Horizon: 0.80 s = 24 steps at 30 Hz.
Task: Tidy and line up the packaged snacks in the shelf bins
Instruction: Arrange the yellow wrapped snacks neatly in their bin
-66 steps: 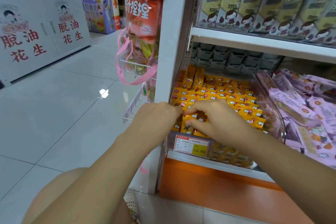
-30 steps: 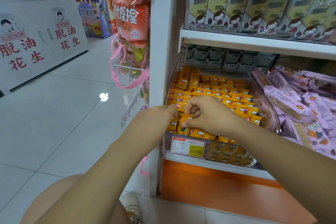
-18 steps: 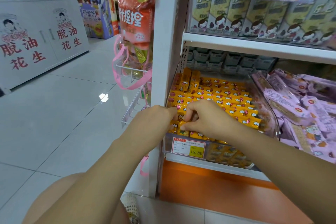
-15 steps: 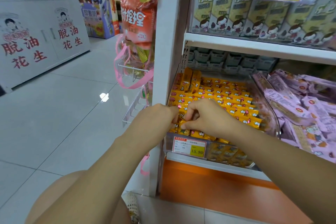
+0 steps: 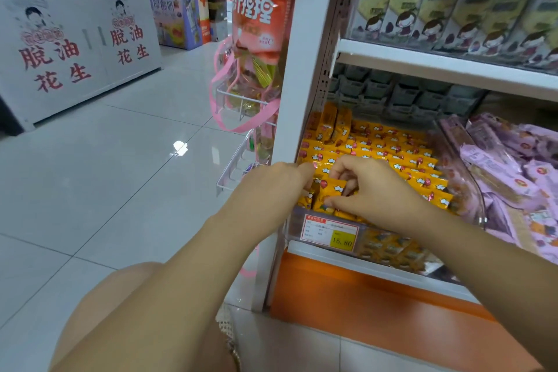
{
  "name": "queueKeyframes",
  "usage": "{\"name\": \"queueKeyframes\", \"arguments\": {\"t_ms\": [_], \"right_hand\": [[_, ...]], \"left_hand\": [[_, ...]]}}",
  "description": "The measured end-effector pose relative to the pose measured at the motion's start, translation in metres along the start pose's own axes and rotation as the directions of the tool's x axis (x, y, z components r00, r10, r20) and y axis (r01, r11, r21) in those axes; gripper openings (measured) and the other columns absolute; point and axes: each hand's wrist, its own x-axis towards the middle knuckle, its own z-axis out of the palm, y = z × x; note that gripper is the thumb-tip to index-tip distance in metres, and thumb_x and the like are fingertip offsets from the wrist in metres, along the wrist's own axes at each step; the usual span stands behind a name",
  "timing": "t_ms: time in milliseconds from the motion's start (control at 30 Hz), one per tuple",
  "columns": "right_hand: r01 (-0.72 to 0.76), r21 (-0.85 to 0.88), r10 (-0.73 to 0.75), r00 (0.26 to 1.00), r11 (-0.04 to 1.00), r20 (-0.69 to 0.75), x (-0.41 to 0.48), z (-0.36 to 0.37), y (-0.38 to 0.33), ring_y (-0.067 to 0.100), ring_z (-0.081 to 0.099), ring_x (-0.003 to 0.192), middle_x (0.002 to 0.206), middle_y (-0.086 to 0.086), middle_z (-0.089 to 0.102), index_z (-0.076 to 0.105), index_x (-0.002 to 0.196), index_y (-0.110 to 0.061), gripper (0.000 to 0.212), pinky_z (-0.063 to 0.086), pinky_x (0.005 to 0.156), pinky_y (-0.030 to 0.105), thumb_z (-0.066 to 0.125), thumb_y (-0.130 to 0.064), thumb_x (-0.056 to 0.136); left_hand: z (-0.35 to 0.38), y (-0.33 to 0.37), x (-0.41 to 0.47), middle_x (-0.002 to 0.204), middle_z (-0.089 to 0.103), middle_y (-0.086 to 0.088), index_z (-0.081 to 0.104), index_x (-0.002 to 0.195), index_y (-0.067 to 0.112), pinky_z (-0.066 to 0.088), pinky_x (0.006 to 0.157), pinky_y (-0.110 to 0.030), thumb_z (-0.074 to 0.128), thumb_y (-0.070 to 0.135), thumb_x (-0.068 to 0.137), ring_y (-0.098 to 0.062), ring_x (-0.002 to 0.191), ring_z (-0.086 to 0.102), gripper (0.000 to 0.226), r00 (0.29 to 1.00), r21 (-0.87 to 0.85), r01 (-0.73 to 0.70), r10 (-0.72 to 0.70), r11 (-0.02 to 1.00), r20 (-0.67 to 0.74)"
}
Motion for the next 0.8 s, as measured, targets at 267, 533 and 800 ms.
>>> {"name": "queueKeyframes", "arguments": {"t_ms": [267,533,800], "right_hand": [[0.045,-0.016,-0.046,0.997,0.999,-0.064,-0.003,0.0,-0.003,0.009,0.06,0.076,0.079,-0.005,0.062,0.05,0.076,-0.036,0.03,0.052,0.068,0.031,0.079,-0.027,0.074],[0.083,-0.146,-0.074,0.995,0.986,0.064,0.005,0.01,0.003,0.009,0.058,0.084,0.088,-0.007,0.067,0.062,0.077,-0.025,0.012,0.05,0.075,0.029,0.074,-0.026,0.079],[0.101,-0.152,-0.071,0.979,0.983,0.191,0.003,0.01,0.006,0.008,0.061,0.092,0.101,-0.007,0.069,0.072,0.093,-0.021,0.02,0.052,0.083,0.036,0.055,-0.032,0.093]], "left_hand": [[-0.012,0.005,-0.001,0.098,0.057,0.0,0.031,0.091,0.024,0.045,0.066,-0.037,0.053,0.015,0.094,-0.024,0.087,0.056,0.024,0.998,-0.018,-0.02,0.019,1.0,-0.067],[-0.011,0.008,0.002,0.092,0.062,-0.003,0.049,0.098,0.023,0.041,0.063,-0.032,0.054,0.024,0.094,-0.025,0.089,0.06,0.006,1.0,0.018,0.022,-0.022,1.0,-0.02],[-0.014,0.007,0.001,0.094,0.058,-0.003,0.06,0.109,0.024,0.04,0.066,-0.032,0.055,0.021,0.094,-0.026,0.096,0.06,0.016,0.997,0.082,0.048,-0.052,0.995,0.049]]}}
